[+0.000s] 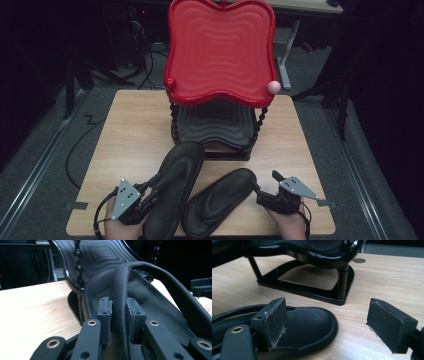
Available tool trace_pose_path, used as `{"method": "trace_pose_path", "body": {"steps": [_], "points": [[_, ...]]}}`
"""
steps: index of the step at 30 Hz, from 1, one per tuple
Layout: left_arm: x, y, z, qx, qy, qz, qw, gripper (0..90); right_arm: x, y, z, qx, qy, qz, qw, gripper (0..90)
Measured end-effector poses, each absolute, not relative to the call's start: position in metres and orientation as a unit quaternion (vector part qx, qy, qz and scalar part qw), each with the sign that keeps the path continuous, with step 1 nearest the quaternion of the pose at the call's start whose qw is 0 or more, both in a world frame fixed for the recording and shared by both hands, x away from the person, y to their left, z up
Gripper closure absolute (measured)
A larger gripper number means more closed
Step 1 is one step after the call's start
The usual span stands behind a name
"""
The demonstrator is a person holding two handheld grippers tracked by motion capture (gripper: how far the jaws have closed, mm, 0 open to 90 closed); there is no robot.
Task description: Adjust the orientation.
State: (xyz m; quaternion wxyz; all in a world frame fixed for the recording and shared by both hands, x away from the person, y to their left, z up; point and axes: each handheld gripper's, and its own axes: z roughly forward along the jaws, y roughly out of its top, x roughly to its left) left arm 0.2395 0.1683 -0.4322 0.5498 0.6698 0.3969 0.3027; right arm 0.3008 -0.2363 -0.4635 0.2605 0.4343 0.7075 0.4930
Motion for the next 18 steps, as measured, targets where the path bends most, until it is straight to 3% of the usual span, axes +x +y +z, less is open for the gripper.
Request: {"method": "trace_pose_path", "body": {"steps": [12,18], "points": [[0.271,0.115,-0.425,0.681,0.376,0.301,0.551,75.9,0.281,-0.212,-0.442,0.400,0.704,0.524,0.265,15.9],[0.286,0.091,-0.419,0.678,0.369,0.317,0.552,76.1,0.275,-0.202,-0.425,0.382,0.693,0.552,0.263,19.9]]}}
